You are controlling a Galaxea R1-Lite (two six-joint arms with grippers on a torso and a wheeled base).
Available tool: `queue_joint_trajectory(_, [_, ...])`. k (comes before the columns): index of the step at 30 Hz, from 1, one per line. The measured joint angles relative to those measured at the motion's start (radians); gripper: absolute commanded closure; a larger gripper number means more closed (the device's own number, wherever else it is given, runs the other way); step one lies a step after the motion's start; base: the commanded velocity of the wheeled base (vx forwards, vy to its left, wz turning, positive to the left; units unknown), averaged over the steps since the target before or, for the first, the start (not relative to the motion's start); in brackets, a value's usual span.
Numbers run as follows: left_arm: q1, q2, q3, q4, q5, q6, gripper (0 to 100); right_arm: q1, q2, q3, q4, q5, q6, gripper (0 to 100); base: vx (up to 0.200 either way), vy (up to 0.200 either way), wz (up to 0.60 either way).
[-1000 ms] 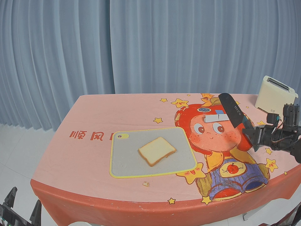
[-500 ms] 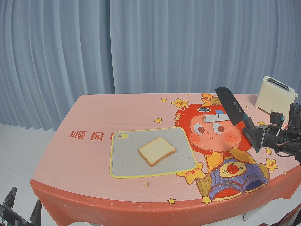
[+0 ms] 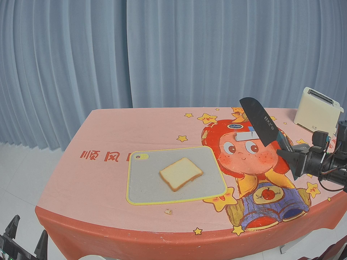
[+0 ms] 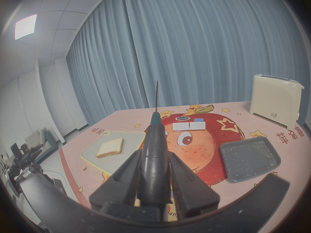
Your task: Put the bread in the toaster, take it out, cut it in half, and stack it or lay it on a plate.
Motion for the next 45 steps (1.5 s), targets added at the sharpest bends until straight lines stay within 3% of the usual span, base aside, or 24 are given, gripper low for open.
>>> queue_joint_trajectory(7, [0.001, 0.0, 0.0, 0.0, 0.0, 0.0, 0, 0.006, -0.013, 0.009, -0.001, -0.002, 0.011, 100, 0.0, 0.0, 0.0])
queue_joint_trajectory(14, [0.0, 0.0, 0.0, 0.0, 0.0, 0.0, 0, 0.006, -0.048, 0.019, -0.001, -0.003, 0.115, 100, 0.0, 0.0, 0.0])
queue_joint_trajectory(20, [0.001, 0.0, 0.0, 0.0, 0.0, 0.0, 0, 0.031, -0.115, 0.054, 0.007, 0.0, 0.129, 100, 0.0, 0.0, 0.0])
queue_joint_trajectory(24, [0.0, 0.0, 0.0, 0.0, 0.0, 0.0, 0, 0.066, -0.143, 0.06, 0.006, 0.0, 0.092, 100, 0.0, 0.0, 0.0])
queue_joint_trajectory(31, [0.001, 0.0, 0.0, 0.0, 0.0, 0.0, 0, 0.104, -0.16, 0.031, 0.011, -0.001, -0.022, 100, 0.0, 0.0, 0.0])
queue_joint_trajectory(45, [0.0, 0.0, 0.0, 0.0, 0.0, 0.0, 0, 0.282, -0.074, -0.141, 0.09, -0.01, -0.036, 100, 0.0, 0.0, 0.0])
